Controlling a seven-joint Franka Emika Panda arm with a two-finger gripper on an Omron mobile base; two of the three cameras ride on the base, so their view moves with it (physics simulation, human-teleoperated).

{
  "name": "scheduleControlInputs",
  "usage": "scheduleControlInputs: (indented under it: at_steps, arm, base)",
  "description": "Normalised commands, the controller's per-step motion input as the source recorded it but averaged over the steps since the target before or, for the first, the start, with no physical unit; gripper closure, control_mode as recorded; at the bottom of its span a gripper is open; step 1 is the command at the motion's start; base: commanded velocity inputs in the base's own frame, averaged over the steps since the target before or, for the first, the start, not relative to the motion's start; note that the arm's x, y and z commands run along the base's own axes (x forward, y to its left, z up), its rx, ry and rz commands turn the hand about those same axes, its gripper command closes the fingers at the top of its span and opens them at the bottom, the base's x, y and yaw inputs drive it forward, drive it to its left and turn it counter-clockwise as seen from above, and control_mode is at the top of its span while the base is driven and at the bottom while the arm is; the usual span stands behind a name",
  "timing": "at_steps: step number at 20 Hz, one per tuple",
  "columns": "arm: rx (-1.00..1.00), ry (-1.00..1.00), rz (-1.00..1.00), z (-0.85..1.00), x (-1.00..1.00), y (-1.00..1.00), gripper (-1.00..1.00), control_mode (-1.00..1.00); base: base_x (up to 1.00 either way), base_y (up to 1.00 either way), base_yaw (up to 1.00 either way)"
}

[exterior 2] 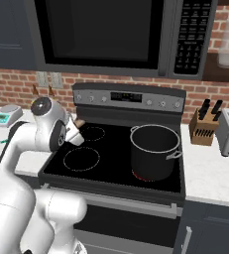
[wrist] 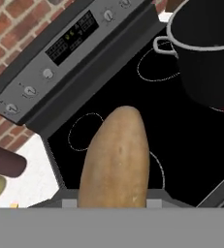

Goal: Put the bell pepper and sweet potato in the pot. Retrieve the spatula and lightly stir the vegetables in the pot.

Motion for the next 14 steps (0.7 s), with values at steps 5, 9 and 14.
scheduleControlInputs:
  at_steps: [5, 9, 14]
  arm:
    - [0.00, -0.02, 0.00, 0.18, -0.03, -1.00, 1.00, -1.00]
    - [0.00, 0.00, 0.00, 0.01, 0.00, -1.00, 1.00, -1.00]
    - [-0.01, -0.01, 0.00, 0.00, 0.15, -1.00, 1.00, -1.00]
  base:
    - [0.00, 0.00, 0.00]
    - [0.00, 0.00, 0.00]
    - [0.00, 0.00, 0.00]
